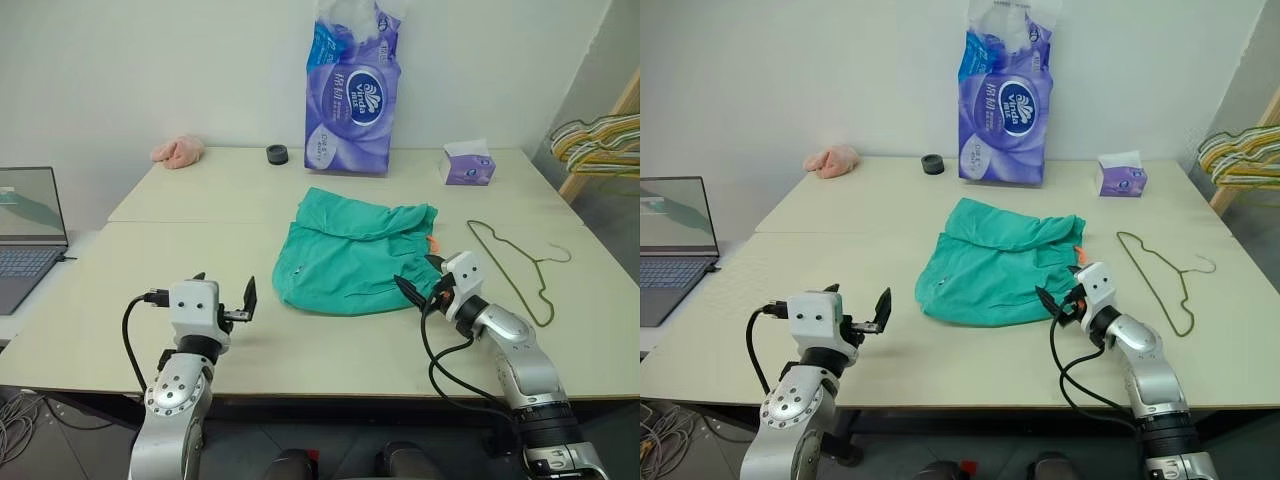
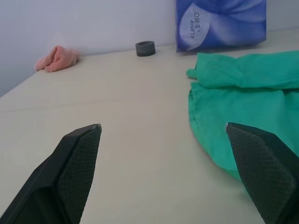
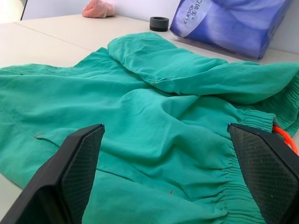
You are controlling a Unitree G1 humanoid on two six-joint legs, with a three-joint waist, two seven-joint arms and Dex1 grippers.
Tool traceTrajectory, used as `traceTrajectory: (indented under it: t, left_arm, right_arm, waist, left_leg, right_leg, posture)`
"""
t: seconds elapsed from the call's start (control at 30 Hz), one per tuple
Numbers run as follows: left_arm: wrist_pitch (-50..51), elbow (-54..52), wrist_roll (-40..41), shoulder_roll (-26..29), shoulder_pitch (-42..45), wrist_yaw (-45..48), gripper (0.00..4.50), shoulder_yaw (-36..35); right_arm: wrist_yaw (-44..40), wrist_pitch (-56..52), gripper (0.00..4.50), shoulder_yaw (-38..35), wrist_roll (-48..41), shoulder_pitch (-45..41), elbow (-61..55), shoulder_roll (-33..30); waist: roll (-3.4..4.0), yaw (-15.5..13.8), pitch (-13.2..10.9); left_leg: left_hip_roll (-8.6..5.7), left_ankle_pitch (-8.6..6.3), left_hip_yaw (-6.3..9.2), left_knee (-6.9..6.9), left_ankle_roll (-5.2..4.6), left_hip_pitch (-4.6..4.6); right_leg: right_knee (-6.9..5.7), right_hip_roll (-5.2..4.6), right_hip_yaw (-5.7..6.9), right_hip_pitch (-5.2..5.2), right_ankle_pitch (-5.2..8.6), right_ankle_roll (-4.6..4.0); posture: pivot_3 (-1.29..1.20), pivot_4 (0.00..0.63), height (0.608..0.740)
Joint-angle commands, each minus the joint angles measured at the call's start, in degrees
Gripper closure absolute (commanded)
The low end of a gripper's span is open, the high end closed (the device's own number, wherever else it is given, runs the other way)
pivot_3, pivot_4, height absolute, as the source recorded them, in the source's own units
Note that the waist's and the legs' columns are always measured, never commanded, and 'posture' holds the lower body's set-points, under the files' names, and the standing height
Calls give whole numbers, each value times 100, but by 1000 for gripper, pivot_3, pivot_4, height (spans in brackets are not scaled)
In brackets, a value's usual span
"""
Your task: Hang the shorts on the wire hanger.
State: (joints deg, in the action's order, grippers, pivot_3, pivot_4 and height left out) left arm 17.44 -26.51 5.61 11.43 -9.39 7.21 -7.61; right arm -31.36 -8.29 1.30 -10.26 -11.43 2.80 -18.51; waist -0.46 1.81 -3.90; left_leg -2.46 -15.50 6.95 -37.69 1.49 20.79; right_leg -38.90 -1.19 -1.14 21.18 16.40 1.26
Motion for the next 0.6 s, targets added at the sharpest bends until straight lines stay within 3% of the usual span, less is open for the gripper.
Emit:
traceTrajectory:
  t: [0.03, 0.6]
  left_arm:
    - [-111, -113, 72, 62, 62, 127, 0, -26]
    - [-117, -124, 49, 89, -26, 263, 0, 6]
  right_arm:
    - [-29, 60, 10, -27, -53, -113, -138, 19]
    - [-178, 125, 10, 1, -36, -157, -80, 8]
  waist:
    - [0, 3, 0]
    - [0, 0, 0]
  left_leg:
    - [0, 0, 0, 0, 0, 0]
    - [0, 0, 0, 0, 0, 0]
  right_leg:
    - [0, 0, 0, 0, 0, 0]
    - [0, 0, 0, 0, 0, -1]
  posture:
    - [-63, 0, 740]
    - [-58, 0, 740]
